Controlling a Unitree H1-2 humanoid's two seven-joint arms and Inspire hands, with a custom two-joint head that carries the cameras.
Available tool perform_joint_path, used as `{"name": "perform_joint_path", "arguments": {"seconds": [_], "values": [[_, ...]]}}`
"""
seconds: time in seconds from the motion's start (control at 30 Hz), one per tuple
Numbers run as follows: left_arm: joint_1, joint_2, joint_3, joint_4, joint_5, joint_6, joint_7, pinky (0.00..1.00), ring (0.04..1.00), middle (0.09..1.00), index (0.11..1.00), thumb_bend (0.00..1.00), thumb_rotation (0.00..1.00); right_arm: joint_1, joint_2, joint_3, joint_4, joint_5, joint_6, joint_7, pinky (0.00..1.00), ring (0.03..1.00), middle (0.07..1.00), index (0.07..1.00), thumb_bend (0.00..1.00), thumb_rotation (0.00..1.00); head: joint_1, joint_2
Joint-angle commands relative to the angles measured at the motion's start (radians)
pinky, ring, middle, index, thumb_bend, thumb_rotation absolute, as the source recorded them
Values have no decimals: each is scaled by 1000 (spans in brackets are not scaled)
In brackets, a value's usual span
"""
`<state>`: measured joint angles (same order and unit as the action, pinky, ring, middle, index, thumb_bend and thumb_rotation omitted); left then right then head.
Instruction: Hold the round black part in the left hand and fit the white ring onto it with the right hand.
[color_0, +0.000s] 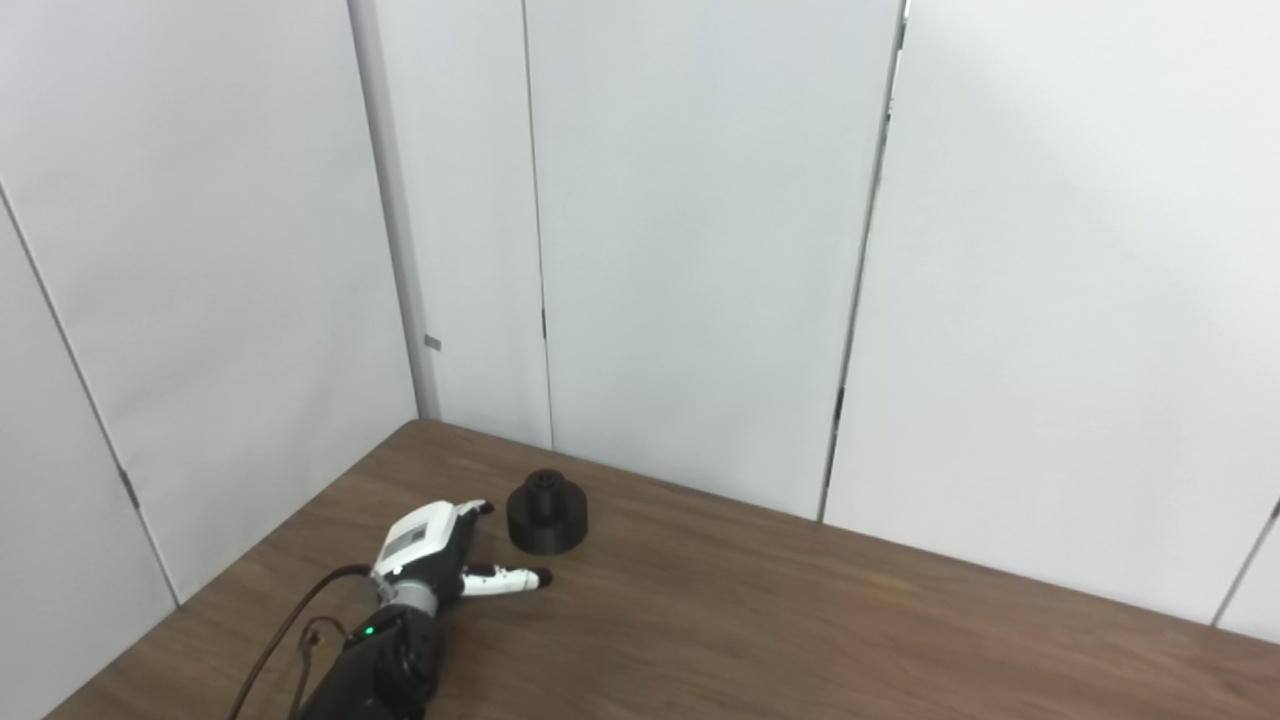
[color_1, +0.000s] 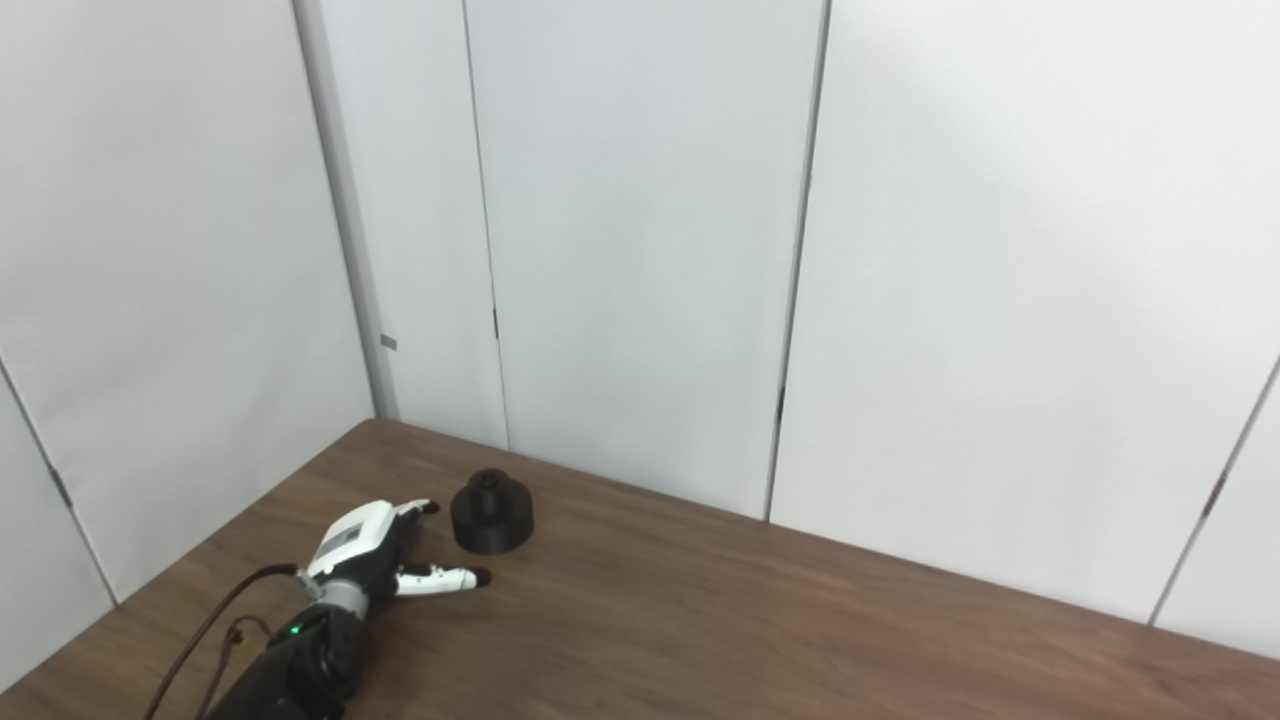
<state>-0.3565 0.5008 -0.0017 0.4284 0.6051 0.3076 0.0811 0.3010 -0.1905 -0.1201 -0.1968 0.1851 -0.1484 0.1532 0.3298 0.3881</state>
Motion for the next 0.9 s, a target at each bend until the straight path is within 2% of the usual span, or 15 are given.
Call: {"name": "perform_joint_path", "arguments": {"seconds": [0.0,0.3,0.87], "values": [[-67,34,0,-12,3,-13,38,996,962,935,886,1000,569,6,12,10,7,18,-9,7,1000,1000,996,1000,657,1000,1,-1],[-123,19,-36,21,0,31,31,1000,963,937,890,1000,561,5,13,10,10,-17,-16,-2,1000,1000,985,1000,644,1000,-4,-3],[-195,19,-65,131,-21,45,41,1000,971,939,884,1000,529,7,17,12,-6,-46,-9,-13,1000,1000,980,1000,632,1000,-15,-3]]}}
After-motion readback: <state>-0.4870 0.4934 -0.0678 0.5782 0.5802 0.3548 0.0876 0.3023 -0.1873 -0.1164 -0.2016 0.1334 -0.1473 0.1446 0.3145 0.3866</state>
